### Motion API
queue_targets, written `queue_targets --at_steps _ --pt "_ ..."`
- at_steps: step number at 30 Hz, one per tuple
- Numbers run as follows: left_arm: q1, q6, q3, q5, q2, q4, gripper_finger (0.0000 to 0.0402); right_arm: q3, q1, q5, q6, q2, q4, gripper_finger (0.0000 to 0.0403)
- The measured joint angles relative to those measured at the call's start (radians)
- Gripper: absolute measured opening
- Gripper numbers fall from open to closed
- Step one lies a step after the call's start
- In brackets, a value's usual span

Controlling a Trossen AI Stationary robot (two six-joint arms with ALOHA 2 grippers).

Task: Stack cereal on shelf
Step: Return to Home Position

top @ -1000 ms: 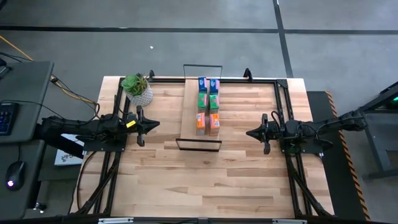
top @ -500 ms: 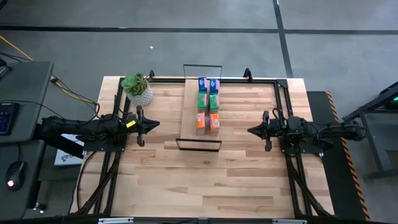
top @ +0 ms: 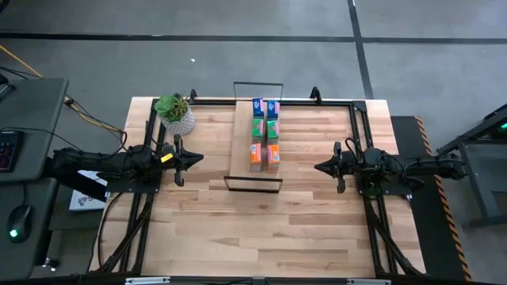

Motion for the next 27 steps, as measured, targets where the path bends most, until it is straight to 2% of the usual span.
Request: queue_targets --at_steps 5,27 --pt "0.0 0.0 0.0 0.0 0.0 0.0 0.0015 0.0 0.0 0.0 0.075 0.0 0.0 0.0" --pt "0.0 0.0 0.0 0.0 0.0 0.0 0.0015 0.0 0.0 0.0 0.077 0.0 -0.001 0.0"
